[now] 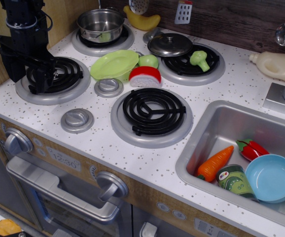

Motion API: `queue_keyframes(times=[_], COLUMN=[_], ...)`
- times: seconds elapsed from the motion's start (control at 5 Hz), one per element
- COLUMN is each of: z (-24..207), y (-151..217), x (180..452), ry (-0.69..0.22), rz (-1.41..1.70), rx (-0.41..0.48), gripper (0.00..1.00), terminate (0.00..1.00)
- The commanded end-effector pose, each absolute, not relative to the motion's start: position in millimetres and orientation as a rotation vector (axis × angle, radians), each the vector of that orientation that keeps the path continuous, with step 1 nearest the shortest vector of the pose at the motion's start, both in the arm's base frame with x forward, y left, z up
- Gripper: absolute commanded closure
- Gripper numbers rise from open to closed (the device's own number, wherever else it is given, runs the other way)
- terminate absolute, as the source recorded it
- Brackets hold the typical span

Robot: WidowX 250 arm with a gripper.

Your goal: Put broccoli in pot or pan

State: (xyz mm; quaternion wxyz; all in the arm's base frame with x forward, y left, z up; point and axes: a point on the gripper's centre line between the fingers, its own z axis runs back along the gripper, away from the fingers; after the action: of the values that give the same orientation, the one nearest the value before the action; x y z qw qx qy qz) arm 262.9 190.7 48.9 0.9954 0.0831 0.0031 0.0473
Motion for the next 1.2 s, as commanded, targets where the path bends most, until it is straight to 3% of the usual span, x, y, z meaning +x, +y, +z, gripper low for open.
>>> queue_keyframes(times=[0.0, 0.2, 0.4, 0.8, 1.0], z=[49, 73, 98, 118, 121], y=[191, 149, 117, 63, 60], x=[263, 286, 308, 348, 380], ry=[0.006, 0.0, -0.066, -0.296, -0.407], rz=[0.095, 0.13, 0.154, 0.203, 0.143], rx=[0.166, 0.179, 0.197, 0.334, 0.341], gripper=[0.0, 0.0, 0.0, 0.0, 0.0], terminate=[0.0, 0.0, 0.0, 0.0, 0.0])
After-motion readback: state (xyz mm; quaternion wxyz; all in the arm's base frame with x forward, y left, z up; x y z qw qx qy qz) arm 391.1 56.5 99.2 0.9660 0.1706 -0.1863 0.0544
